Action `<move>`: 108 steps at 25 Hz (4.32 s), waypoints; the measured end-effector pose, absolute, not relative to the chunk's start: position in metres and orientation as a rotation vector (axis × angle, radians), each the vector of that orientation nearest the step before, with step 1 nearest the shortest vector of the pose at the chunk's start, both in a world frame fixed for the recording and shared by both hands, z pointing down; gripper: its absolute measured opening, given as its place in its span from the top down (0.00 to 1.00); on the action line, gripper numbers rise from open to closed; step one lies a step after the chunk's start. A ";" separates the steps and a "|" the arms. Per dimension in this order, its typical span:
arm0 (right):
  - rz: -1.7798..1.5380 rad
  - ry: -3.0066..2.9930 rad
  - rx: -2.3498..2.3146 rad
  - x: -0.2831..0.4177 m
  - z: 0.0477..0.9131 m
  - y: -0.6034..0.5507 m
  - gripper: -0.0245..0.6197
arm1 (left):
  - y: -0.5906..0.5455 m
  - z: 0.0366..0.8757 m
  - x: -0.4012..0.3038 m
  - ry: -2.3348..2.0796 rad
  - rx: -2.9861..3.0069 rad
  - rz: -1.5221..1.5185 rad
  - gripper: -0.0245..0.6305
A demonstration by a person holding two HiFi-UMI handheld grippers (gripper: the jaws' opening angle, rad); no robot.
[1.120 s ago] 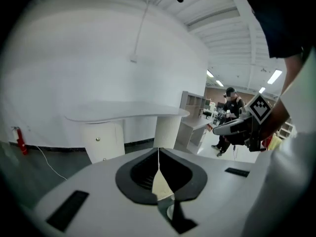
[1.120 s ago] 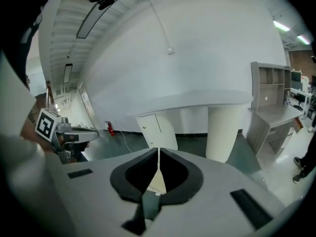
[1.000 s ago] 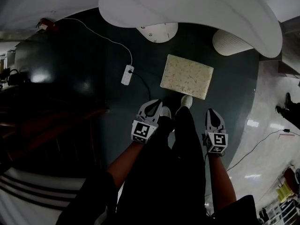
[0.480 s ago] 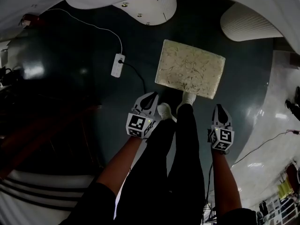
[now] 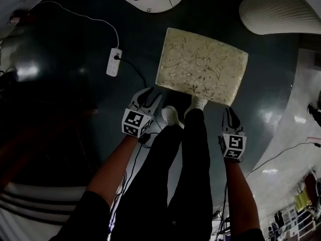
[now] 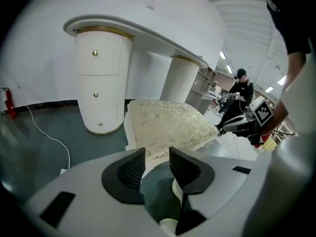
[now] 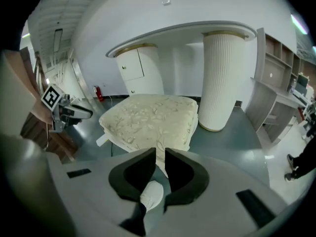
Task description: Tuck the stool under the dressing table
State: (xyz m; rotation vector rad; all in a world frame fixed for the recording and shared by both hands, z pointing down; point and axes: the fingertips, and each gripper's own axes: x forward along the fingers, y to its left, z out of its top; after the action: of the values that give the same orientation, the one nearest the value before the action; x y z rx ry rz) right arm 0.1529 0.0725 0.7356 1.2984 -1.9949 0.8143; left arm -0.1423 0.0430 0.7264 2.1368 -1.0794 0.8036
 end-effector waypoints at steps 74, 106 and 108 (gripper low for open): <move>0.705 -2.078 1.226 0.158 0.799 0.065 0.57 | 0.031 0.805 -0.141 -1.050 1.980 1.023 0.60; 0.658 -2.014 1.227 0.166 0.802 0.060 0.57 | 0.040 0.818 -0.134 -1.109 1.985 1.012 0.60; 0.664 -2.007 1.221 0.166 0.801 0.059 0.57 | 0.042 0.817 -0.134 -1.110 1.987 1.005 0.60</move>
State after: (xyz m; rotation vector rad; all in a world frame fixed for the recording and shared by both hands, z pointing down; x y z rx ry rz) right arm 0.1657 0.0590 0.8011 1.2209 -2.0073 0.6640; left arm -0.1343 0.0417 0.8167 1.9870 -1.1102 1.0051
